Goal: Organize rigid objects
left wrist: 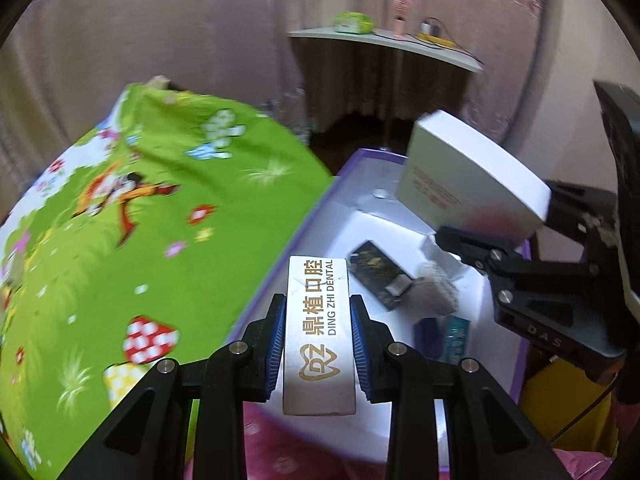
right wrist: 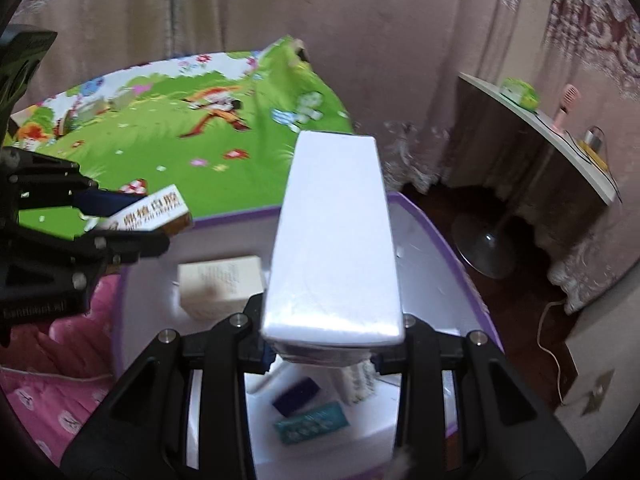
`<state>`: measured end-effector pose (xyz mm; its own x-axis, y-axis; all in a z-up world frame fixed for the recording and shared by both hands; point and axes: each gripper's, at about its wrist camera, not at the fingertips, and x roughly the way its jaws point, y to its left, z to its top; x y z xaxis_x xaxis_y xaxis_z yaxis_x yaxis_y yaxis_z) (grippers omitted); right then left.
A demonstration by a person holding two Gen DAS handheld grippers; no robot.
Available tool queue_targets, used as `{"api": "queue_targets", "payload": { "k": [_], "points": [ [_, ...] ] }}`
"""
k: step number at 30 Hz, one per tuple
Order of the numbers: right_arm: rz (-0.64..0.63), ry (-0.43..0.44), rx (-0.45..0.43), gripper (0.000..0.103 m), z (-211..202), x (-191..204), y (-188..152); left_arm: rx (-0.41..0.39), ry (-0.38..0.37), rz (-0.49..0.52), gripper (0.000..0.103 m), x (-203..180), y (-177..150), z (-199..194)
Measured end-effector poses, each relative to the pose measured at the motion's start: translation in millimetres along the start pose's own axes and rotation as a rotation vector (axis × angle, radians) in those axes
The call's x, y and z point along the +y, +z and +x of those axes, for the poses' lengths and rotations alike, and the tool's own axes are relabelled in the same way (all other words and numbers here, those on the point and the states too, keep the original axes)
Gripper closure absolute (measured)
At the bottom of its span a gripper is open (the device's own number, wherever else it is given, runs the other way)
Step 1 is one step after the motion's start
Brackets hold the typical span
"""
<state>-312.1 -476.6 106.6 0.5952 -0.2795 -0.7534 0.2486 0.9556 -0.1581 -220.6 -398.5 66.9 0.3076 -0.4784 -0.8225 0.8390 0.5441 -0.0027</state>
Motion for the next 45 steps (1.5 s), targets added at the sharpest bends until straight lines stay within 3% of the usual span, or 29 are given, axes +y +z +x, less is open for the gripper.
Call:
{"api": "queue_targets", "payload": {
  "k": [4, 6, 8, 10, 13, 16, 22, 28, 34, 38, 41, 45],
  "points": [
    [0.020, -0.037, 0.054, 0.063, 3, -19, -7, 0.019, -0.175, -0.016, 0.067, -9, -1, 14],
    [0.038, -0.065, 0.072, 0.056, 3, -25, -6, 0.046, -0.247, -0.036, 0.047, -4, -3, 18],
    [0.068, -0.095, 0.056, 0.036, 0, -28, 1, 0.025, -0.240, -0.092, 0.041, 12, -8, 14],
    [0.086, -0.079, 0.022, 0.034, -6, -25, 10, -0.010, -0.210, -0.150, 0.039, 39, -13, 5],
    [0.058, -0.032, -0.016, 0.031, -6, -5, 33, -0.068, -0.097, -0.258, 0.036, 96, -28, -14],
    [-0.019, 0.026, -0.025, 0.030, 3, 32, 56, -0.112, 0.077, -0.377, 0.032, 158, -58, -37],
    [-0.211, 0.230, -0.004, 0.030, 34, 144, 88, -0.079, 0.448, -0.578, 0.030, 269, -144, -74],
    [-0.320, 0.415, 0.062, 0.029, 81, 258, 109, -0.066, 0.648, -0.755, 0.030, 351, -215, -110],
    [-0.274, 0.503, 0.121, 0.029, 145, 339, 151, -0.044, 0.753, -0.858, 0.030, 408, -259, -119],
    [-0.169, 0.541, 0.118, 0.029, 191, 375, 199, -0.056, 0.693, -0.952, 0.027, 416, -271, -120],
    [-0.082, 0.563, 0.124, 0.029, 221, 398, 236, -0.057, 0.687, -0.959, 0.021, 415, -272, -120],
    [0.012, 0.531, 0.112, 0.029, 254, 427, 281, -0.021, 0.707, -0.953, 0.012, 416, -269, -113]
  ]
}}
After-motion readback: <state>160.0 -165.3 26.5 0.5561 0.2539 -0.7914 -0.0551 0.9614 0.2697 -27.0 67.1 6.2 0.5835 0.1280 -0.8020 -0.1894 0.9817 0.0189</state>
